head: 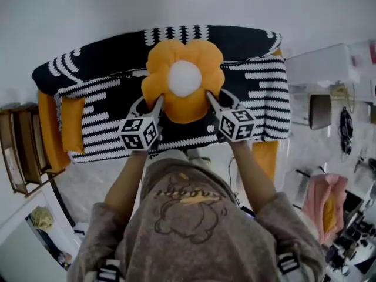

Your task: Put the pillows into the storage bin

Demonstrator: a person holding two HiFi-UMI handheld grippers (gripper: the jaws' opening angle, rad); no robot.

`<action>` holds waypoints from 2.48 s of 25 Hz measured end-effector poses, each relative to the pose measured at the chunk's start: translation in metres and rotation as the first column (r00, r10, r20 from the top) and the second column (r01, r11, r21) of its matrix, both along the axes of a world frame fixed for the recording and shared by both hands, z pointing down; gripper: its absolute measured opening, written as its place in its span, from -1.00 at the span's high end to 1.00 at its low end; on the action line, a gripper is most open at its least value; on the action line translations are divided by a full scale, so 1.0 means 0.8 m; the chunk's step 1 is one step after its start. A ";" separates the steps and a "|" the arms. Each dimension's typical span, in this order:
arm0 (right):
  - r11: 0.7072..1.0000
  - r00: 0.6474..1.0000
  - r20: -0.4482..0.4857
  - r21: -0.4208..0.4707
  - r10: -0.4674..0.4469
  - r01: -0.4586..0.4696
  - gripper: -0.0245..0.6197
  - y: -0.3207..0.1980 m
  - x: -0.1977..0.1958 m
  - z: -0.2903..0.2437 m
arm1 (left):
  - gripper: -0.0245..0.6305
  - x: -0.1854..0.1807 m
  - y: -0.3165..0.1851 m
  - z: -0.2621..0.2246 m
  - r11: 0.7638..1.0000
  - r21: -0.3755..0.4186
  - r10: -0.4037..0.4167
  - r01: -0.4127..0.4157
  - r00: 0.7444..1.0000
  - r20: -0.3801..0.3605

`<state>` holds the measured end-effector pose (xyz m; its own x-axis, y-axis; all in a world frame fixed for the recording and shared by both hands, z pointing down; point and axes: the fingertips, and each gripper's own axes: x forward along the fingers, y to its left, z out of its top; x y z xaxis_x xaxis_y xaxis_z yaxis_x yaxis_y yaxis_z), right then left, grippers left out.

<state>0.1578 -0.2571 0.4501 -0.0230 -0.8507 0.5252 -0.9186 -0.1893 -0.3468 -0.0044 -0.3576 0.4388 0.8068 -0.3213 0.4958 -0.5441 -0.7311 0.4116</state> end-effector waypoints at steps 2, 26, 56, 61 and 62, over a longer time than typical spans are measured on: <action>0.996 0.996 -0.013 0.031 0.088 -0.088 0.55 0.059 0.043 -0.029 | 0.50 0.056 0.043 -0.024 0.996 0.015 0.085 -0.085 0.996 -0.016; 0.485 0.491 0.017 0.133 0.871 -0.865 0.56 0.940 0.187 -0.082 | 0.50 0.406 0.830 -0.075 0.462 0.082 0.886 -0.883 0.463 -0.006; 0.001 -0.018 0.163 -0.118 0.986 -0.993 0.38 1.205 0.346 0.159 | 0.33 0.690 1.119 0.180 0.075 -0.144 0.978 -0.987 0.045 0.204; 0.051 0.016 0.187 -0.183 0.982 -0.982 -0.31 1.208 0.346 0.201 | -0.17 0.707 1.102 0.212 0.162 -0.118 0.949 -0.980 0.122 0.289; 0.063 0.027 0.195 -0.186 0.981 -0.981 -0.31 1.205 0.348 0.203 | -0.18 0.705 1.103 0.212 0.154 -0.123 0.952 -0.980 0.114 0.285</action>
